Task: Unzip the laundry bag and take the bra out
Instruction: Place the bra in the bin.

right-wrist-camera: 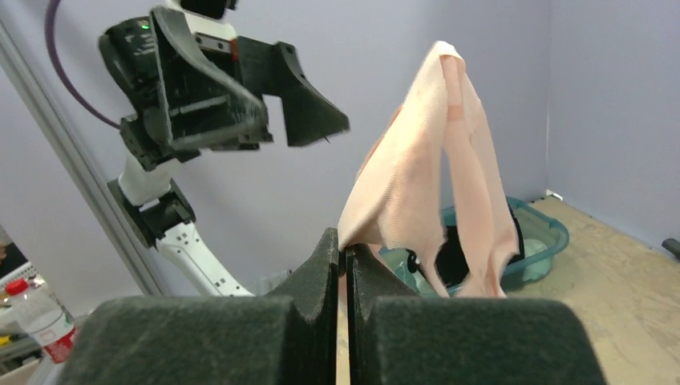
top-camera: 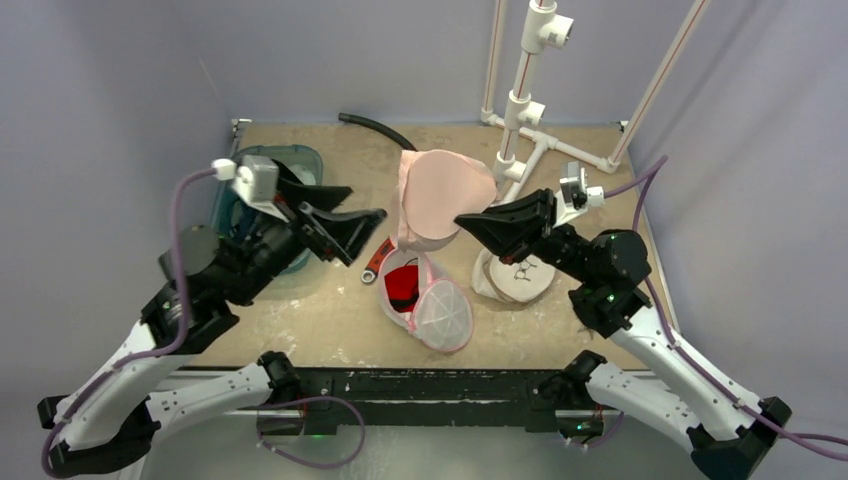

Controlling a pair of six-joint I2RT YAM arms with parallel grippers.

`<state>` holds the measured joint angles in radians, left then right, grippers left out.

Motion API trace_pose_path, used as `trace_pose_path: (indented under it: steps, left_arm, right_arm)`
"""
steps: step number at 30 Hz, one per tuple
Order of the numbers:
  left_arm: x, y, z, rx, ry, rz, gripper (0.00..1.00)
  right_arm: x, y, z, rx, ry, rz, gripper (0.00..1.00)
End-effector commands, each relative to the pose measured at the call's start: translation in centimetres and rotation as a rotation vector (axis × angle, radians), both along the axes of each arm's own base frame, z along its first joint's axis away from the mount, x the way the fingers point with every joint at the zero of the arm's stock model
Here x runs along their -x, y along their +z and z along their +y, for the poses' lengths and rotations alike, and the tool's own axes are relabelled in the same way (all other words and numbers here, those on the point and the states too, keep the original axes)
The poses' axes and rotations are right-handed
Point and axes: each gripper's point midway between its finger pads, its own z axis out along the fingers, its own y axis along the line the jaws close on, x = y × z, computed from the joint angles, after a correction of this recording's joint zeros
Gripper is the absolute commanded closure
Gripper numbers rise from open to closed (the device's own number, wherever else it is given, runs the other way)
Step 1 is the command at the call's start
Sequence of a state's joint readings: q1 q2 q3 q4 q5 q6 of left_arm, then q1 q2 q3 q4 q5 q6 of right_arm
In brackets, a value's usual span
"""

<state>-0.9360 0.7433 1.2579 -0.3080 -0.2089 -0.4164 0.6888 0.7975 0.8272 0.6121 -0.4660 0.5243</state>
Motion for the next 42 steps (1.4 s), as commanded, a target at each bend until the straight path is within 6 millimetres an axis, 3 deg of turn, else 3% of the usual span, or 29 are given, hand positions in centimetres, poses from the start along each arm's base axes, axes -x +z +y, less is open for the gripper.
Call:
trace_pose_path:
  steps: [1,6,10,14,20,25,27,28,31,32,34,37,38,42]
  left_arm:
    - [2.6,-1.7,-5.2,-0.008,-0.291,-0.059,0.13]
    - [3.4,-3.4,-7.2,-0.003,-0.396,-0.071,0.10]
    - [4.4,-2.9,-7.9,0.031,-0.465,-0.115,0.10]
    - [5.1,-3.3,-8.8,0.040,-0.530,-0.115,0.17]
    - [4.6,-4.4,-10.3,0.054,-0.562,-0.085,0.50]
    - [4.3,-4.7,-11.1,0.063,-0.574,-0.081,0.69]
    - [4.3,-4.9,-11.4,0.063,-0.588,-0.080,0.85]
    - [4.4,-5.0,-11.6,0.061,-0.598,-0.082,0.99]
    - [3.8,-5.4,-11.4,0.053,-0.563,-0.062,1.00]
    - [3.5,-5.3,-11.0,0.049,-0.533,-0.062,1.00]
    - [2.1,-5.2,-9.7,0.035,-0.421,-0.043,1.00]
    - [0.6,-4.9,-7.4,-0.018,-0.276,-0.023,1.00]
    - [0.1,-4.8,-6.6,-0.037,-0.229,-0.011,1.00]
    - [-2.1,-5.4,-3.3,-0.168,-0.024,0.061,1.00]
  right_arm:
    - [2.5,3.4,-0.9,-0.036,0.050,-0.130,1.00]
    - [3.9,4.2,-0.9,-0.051,0.111,-0.159,1.00]
    - [4.3,4.6,-1.0,-0.061,0.127,-0.165,1.00]
    - [4.1,4.6,-1.0,-0.077,0.118,-0.156,1.00]
    - [3.6,4.1,-0.8,-0.088,0.116,-0.135,1.00]
    - [3.6,3.9,-0.7,-0.088,0.124,-0.131,1.00]
    - [3.6,3.8,-0.8,-0.088,0.121,-0.125,1.00]
    - [3.5,3.7,-0.8,-0.086,0.119,-0.122,1.00]
    - [3.0,3.4,-0.7,-0.067,0.097,-0.097,1.00]
    - [2.8,3.3,-0.7,-0.055,0.085,-0.087,0.89]
    - [2.5,2.5,-0.5,0.004,0.073,-0.074,0.44]
    - [2.4,0.8,-0.3,0.090,0.071,-0.042,0.10]
    - [2.4,0.1,-0.3,0.118,0.072,-0.026,0.03]
    - [2.8,-1.7,-0.7,0.193,0.067,0.012,0.02]
